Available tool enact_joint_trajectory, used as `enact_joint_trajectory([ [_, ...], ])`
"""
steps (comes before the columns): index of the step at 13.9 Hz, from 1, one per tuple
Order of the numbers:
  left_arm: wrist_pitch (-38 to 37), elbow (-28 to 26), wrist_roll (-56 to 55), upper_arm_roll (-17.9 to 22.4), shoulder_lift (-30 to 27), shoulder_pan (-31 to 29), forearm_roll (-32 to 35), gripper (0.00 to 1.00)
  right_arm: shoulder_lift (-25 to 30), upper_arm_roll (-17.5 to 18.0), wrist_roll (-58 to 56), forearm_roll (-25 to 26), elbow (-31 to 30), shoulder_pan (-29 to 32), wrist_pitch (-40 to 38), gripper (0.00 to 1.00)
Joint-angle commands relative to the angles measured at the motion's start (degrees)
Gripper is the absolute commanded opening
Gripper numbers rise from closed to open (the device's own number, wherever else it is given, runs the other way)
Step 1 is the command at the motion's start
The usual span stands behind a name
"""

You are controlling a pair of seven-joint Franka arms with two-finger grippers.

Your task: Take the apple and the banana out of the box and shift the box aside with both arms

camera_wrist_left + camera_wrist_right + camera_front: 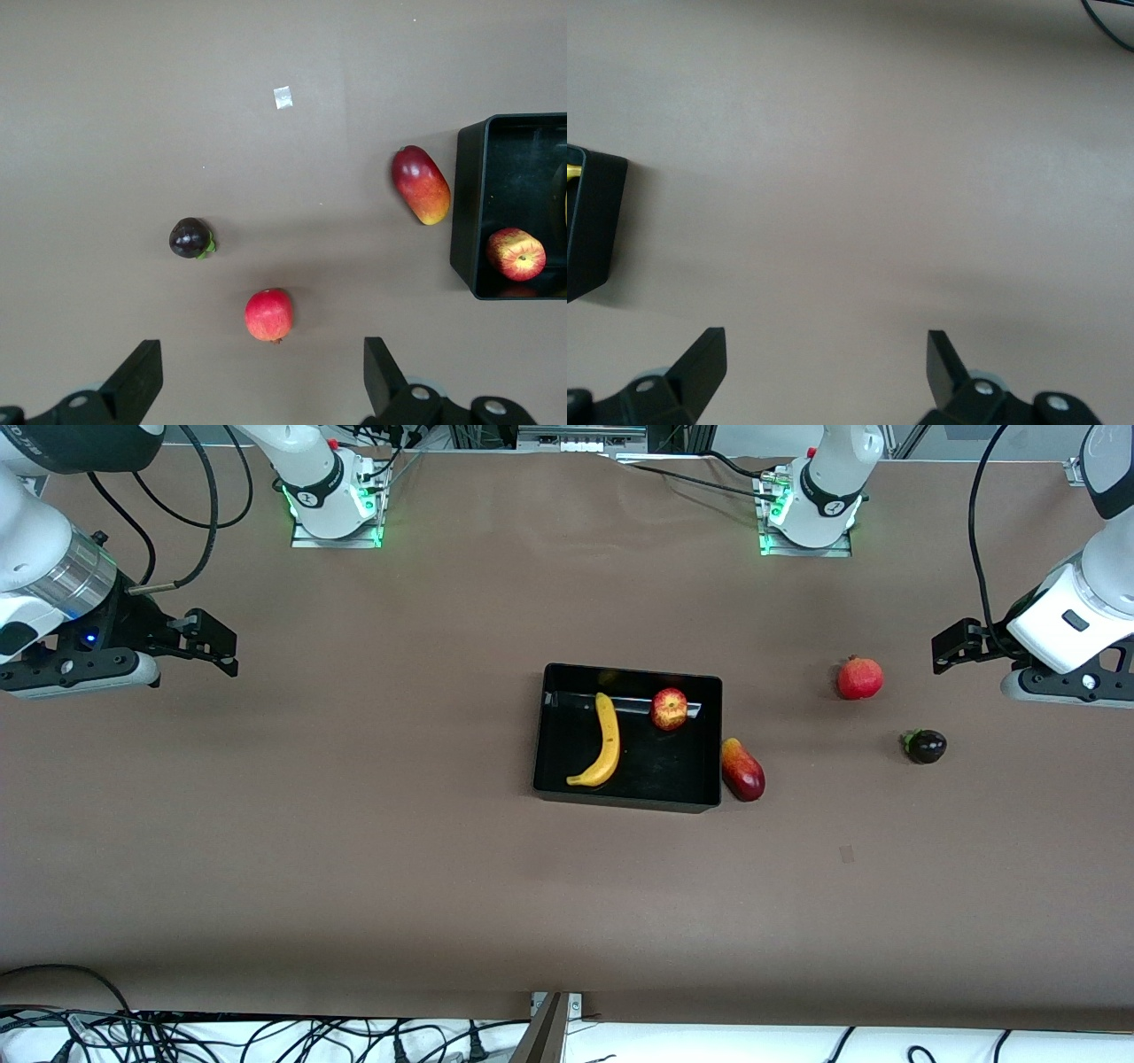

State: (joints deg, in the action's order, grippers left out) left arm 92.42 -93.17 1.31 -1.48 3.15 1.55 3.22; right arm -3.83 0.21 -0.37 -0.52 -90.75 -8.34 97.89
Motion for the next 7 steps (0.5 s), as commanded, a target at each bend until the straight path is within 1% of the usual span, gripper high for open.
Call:
enact_joint_trajectory([
  [1, 0.13, -0.09, 0.71, -0.10, -0.69, 0.11, -1.28, 1.00, 0.14, 0.41, 0.10, 0.87, 0.31, 0.25, -0.42, 1.00],
  [3, -0.92, 2.45, 0.71, -0.10, 0.89, 0.64, -1.19, 1.00, 0.14, 0.32, 0.19, 0.87, 0.31, 0.34, -0.34, 1.00],
  [6, -5.83, 2.90, 0.97, -0.36, 1.60, 0.99, -1.63, 1.00, 0.14, 0.32, 0.19, 0.87, 0.31, 0.34, -0.51, 1.00],
  [7, -8.55, 2.64, 0.89, -1.58, 1.86, 1.52, -2.68, 1.00, 0.14, 0.32, 0.19, 0.87, 0.31, 0.34, -0.51, 1.00],
])
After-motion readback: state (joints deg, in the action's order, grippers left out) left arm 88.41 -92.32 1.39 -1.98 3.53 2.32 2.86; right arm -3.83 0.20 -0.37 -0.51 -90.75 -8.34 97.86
